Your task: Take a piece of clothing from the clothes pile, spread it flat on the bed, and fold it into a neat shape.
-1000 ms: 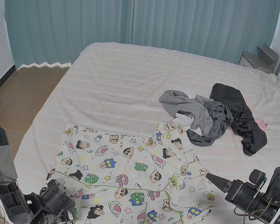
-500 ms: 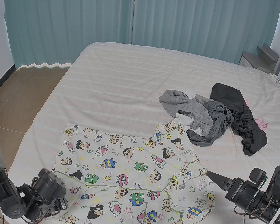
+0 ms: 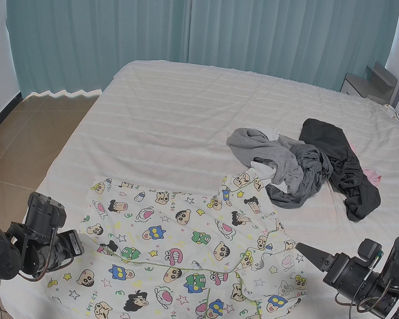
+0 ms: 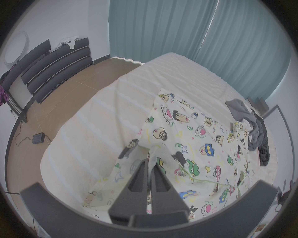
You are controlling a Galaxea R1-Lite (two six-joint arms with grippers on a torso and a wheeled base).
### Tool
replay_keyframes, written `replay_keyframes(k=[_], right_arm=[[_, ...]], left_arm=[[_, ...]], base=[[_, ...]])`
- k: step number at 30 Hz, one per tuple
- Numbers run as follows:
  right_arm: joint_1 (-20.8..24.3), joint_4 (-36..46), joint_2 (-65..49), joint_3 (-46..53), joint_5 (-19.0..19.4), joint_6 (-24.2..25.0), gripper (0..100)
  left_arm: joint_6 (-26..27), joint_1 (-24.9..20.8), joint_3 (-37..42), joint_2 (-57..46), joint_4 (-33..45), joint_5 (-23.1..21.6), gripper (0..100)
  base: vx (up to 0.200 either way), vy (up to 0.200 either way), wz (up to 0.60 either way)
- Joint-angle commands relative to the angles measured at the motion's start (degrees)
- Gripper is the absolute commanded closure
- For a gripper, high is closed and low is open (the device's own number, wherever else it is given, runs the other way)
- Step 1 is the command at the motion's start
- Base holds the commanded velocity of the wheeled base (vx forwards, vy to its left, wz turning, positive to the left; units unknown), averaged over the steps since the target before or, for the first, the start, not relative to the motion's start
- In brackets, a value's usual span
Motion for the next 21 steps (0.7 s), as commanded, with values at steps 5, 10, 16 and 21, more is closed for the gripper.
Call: replay_keyframes(k=[5,10,16,21], right_arm=[[-0.06,0.05,-1.32,0.5,0.04,-0.02,0],[-0.24,0.05,-1.67,0.5,0.04,-0.02,0],[-0.24,0.13,-1.93,0.59,0.04,-0.02,0],[-0.24,0.13,-1.84,0.68,0.04,-0.02,0]], left_arm=[[0.59,4.44,-3.01,3.08,-0.05,-0.32,100],[0.85,4.79,-3.19,5.54,-0.14,-0.41,100],[0.85,5.06,-3.19,8.88,-2.69,-0.32,100],[0.94,5.41,-3.1,11.43,-4.45,-0.41,100]], base=[[0.0,0.0,0.0],[0.0,0.0,0.0],[0.0,0.0,0.0],[0.0,0.0,0.0]])
